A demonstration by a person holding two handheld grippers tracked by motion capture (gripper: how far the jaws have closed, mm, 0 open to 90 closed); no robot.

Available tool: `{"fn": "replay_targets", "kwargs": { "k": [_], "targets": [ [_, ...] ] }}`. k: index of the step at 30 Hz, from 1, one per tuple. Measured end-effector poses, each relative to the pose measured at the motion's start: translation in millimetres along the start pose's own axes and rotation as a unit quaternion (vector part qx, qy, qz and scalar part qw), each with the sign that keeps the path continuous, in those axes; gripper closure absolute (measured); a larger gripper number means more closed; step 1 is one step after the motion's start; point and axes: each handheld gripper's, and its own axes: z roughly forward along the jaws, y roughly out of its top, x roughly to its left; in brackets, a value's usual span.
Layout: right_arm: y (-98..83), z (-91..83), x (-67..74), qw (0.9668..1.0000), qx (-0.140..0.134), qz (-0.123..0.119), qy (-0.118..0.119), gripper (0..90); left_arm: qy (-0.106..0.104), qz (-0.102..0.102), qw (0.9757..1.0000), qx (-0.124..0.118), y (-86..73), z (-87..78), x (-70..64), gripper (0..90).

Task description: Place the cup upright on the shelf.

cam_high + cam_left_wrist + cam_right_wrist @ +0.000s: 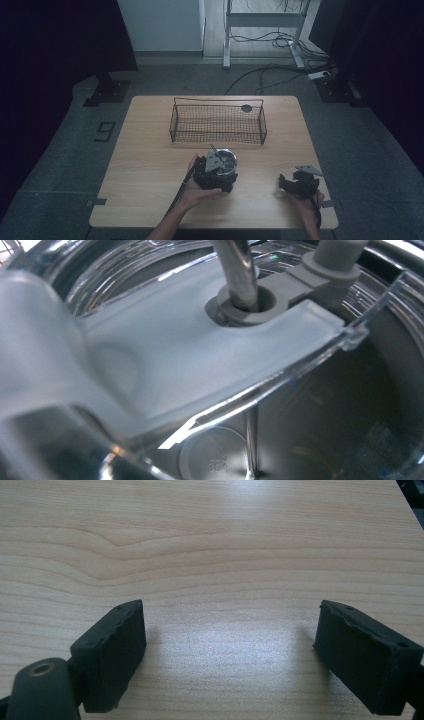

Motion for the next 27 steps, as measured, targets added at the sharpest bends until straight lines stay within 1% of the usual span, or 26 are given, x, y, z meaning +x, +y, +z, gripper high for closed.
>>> {"fn": "replay_targets", "kwargs": {
  "k": [7, 14, 24, 27],
  "targets": [
    [0.0, -0.1, 0.0, 1.0000, 0.000, 0.000, 0.000, 12.9, -0.009, 0.009, 0.9999, 0.000, 0.0, -0.6, 1.8, 4.0],
    [0.0, -0.1, -0.1, 1.0000, 0.000, 0.000, 0.000, 13.0, -0.004, 0.004, 0.9999, -0.009, -1.3, 0.1, 0.5, 3.9],
    [0.0, -0.1, -0.2, 1.0000, 0.000, 0.001, -0.001, 13.0, -0.006, 0.009, 0.9999, -0.008, -1.0, 0.0, 0.7, 4.1],
    [0.0, -0.1, -0.3, 1.0000, 0.000, 0.001, -0.001, 13.0, -0.003, 0.013, 0.9999, -0.010, 0.4, -0.5, 0.3, 4.2]
  ]
}}
